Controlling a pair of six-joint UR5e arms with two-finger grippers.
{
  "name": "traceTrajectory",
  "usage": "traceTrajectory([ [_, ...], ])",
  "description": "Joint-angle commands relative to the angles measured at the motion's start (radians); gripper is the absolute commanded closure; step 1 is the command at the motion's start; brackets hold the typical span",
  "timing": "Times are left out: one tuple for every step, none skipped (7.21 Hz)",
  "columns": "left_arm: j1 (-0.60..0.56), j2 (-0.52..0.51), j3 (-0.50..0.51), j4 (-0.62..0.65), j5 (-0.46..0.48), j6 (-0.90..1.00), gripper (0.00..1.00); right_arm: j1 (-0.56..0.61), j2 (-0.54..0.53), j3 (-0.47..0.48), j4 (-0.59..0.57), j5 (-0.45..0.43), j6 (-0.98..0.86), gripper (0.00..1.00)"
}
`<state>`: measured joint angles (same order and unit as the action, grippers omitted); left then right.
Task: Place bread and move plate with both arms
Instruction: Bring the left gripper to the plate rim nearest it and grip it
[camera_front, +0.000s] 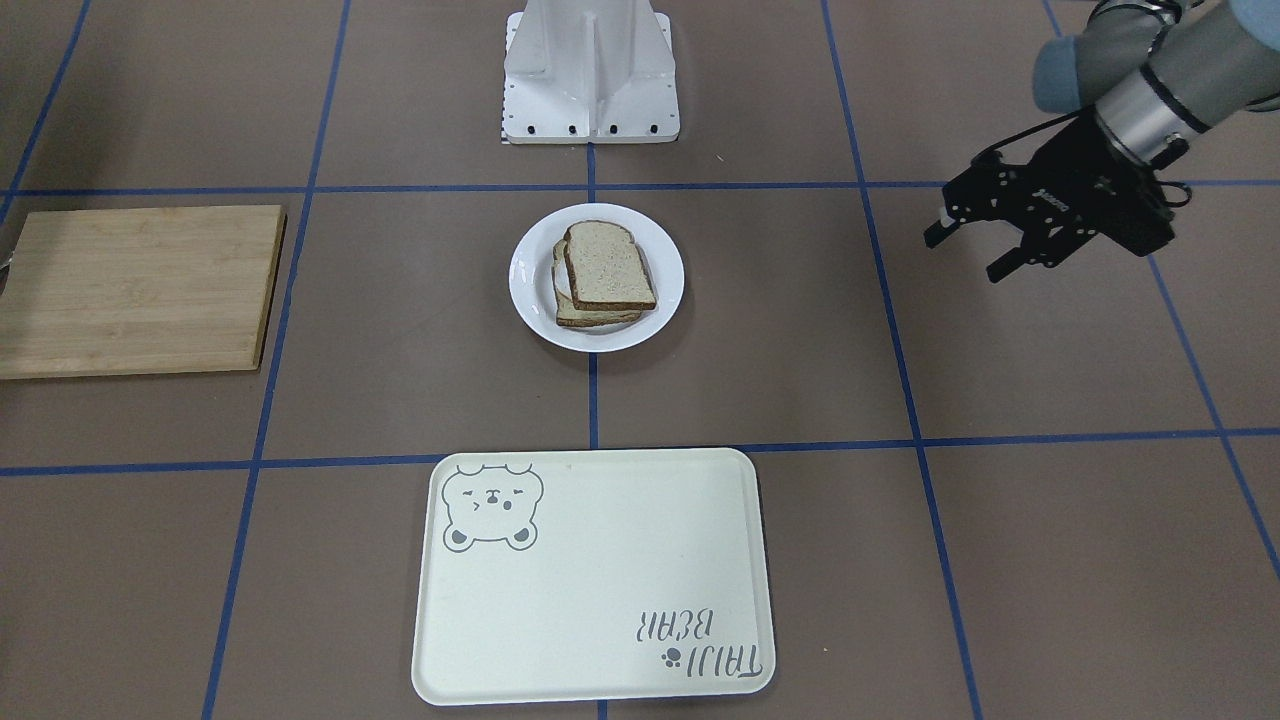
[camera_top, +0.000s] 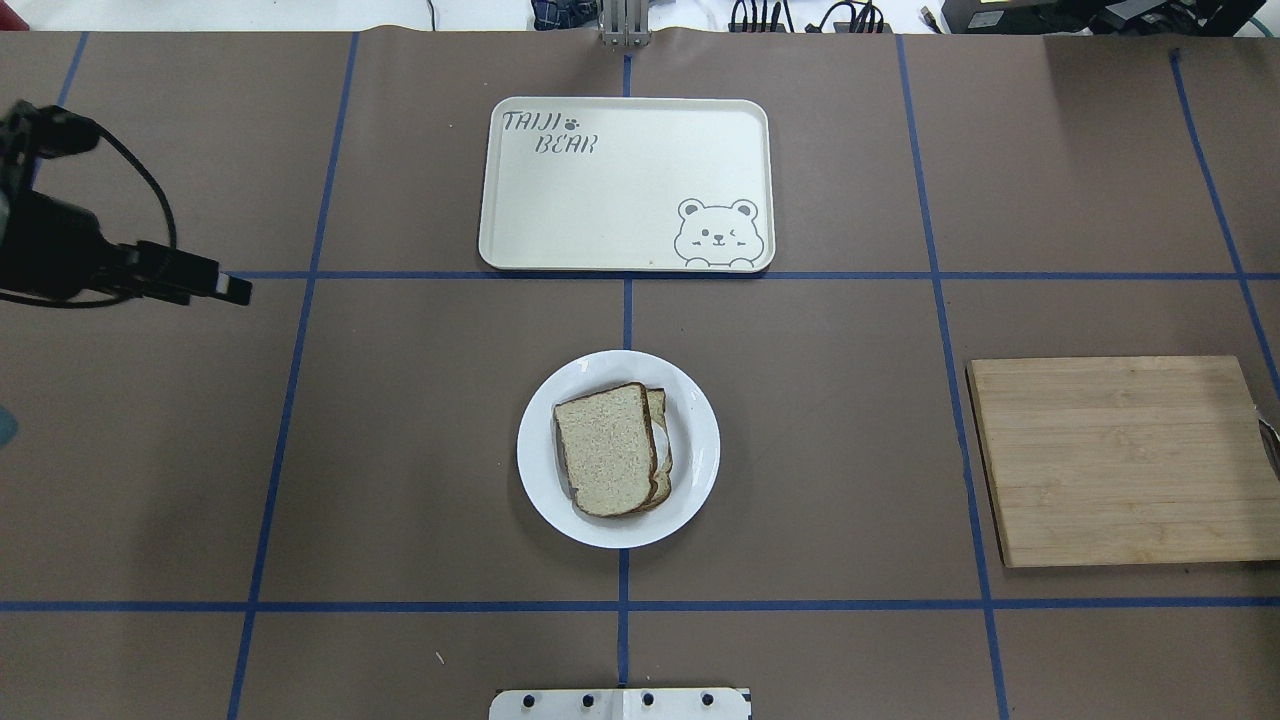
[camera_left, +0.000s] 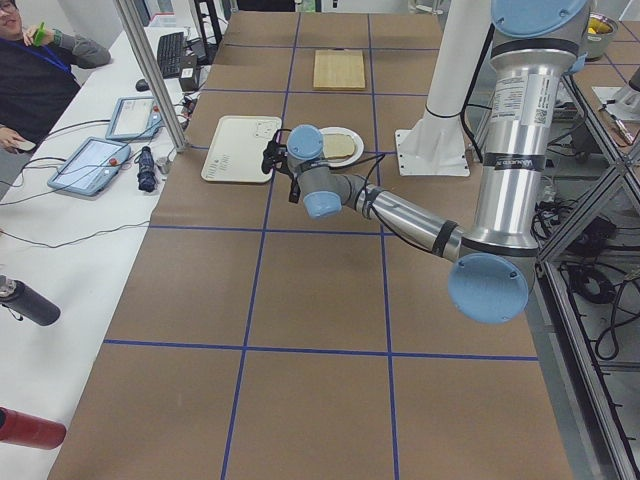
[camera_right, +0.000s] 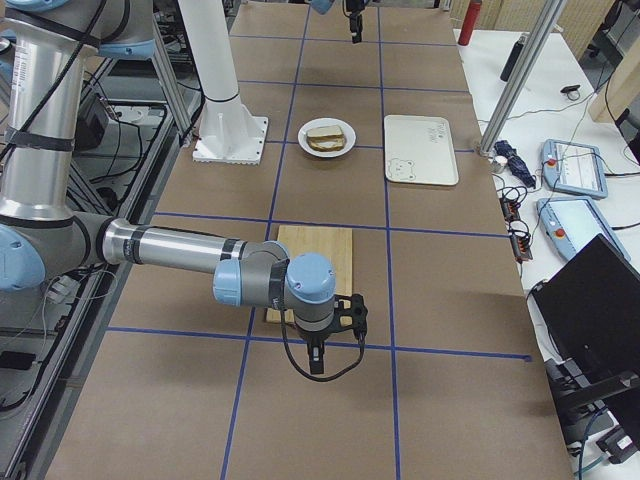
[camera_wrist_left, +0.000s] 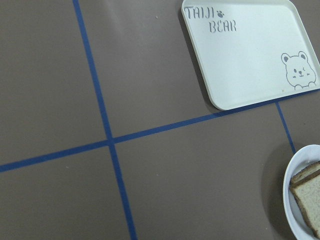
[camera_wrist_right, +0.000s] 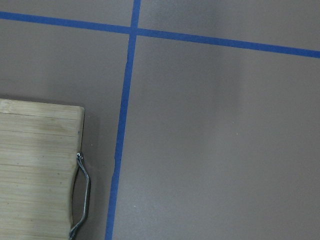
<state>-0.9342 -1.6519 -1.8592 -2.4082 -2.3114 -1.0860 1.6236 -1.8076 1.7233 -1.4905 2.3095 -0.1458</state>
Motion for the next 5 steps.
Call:
traceTrajectory([
  [0.218,-0.018,0.036,-0.173,0.203,-0.232,0.02,-0.001,-0.001,-0.004,0.001,0.001,0.0,0.0],
  [0.283,-0.061,0.085,-0.248,0.28,-0.312,0.02,0.001,-0.002,-0.002,-0.001,0.001,0.0,0.0],
  [0.363,-0.096,0.122,-0.271,0.365,-0.339,0.02,-0.001,-0.001,-0.004,0.001,0.001,0.0,0.0],
  [0.42,-0.136,0.158,-0.275,0.423,-0.353,0.03,-0.001,0.001,-0.004,-0.001,0.002,0.002,0.0],
  [0.478,-0.161,0.193,-0.323,0.472,-0.423,0.11,-0.001,0.002,-0.002,-0.001,0.002,0.003,0.0],
])
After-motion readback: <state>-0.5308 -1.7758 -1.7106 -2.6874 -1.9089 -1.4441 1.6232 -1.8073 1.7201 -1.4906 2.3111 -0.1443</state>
